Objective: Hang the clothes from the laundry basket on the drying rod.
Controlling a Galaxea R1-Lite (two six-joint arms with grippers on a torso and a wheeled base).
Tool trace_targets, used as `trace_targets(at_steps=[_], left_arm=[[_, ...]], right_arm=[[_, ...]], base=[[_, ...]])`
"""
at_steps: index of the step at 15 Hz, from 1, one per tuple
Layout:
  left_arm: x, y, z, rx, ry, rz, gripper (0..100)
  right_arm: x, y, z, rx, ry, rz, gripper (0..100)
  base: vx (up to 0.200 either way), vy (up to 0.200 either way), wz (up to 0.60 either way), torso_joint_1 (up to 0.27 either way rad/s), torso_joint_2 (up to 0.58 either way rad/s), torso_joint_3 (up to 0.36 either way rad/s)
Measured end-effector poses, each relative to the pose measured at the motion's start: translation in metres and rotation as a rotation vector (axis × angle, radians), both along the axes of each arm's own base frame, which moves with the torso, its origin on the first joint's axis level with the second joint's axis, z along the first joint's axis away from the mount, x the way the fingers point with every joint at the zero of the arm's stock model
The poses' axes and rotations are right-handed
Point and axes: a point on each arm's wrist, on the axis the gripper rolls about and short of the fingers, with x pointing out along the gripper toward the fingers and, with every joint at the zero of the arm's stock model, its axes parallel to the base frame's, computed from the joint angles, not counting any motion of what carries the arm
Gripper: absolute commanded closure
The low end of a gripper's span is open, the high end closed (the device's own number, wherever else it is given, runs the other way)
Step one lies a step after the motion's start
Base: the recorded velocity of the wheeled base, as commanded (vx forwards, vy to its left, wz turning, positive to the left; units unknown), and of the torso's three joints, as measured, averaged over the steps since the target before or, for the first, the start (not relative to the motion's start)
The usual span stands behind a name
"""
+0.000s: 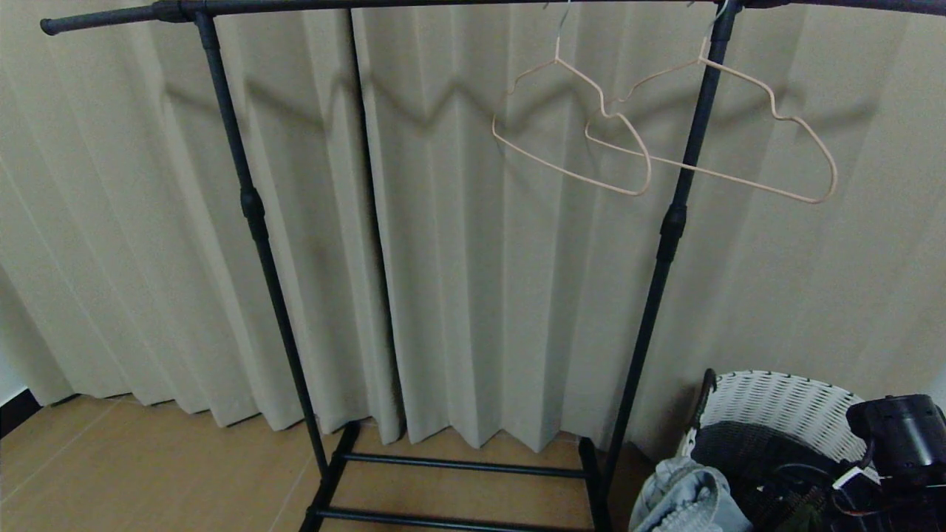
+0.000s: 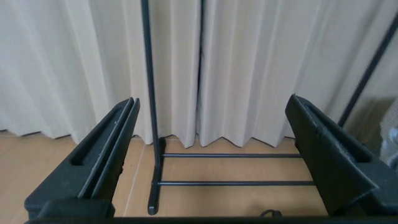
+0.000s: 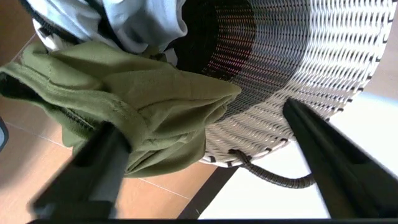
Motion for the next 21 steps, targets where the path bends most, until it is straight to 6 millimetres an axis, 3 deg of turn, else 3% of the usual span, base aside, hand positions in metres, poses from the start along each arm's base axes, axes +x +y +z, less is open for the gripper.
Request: trace_targets(at_steps=[5,8,12,15,17,21], left_arm=[[0.000,0.000,0.000,0.001,0.000,0.011,0],[0.000,0.000,0.000,0.001,0.000,0.007,0],[0.000,0.000,0.000,0.002,0.000,0.006,0],[0.000,0.000,0.000,0.003,0.000,0.006,0],[0.000,0.000,0.000,0.004,-0.001,0.006,0],[0.000,0.000,0.000,0.005,-0.001,0.006,0]], right_arm=[[0.001,0.000,0.003,0.002,-0.039,-0.001,100],[-0.009,0.000,0.018,0.009,-0.115,-0.004,100],[-0.035,-0.003,0.059,0.020,-0.246,-0.052,100],[-0.063,-0.005,0.109,0.075,-0.313,-0.160,100],[-0.081,-0.005,0.131,0.098,-0.431,-0.196,100],[-0.102,-0.004,0.138,0.100,-0.527,-0.202,100]], base=[[0.000,0.000,0.00,0.000,0.00,0.000],[0.000,0.000,0.00,0.000,0.00,0.000],[0.000,0.000,0.00,0.000,0.00,0.000],[-0.200,0.000,0.00,0.002,0.00,-0.001],[-0.200,0.000,0.00,0.000,0.00,-0.002],[-0.200,0.000,0.00,0.000,0.00,0.004]])
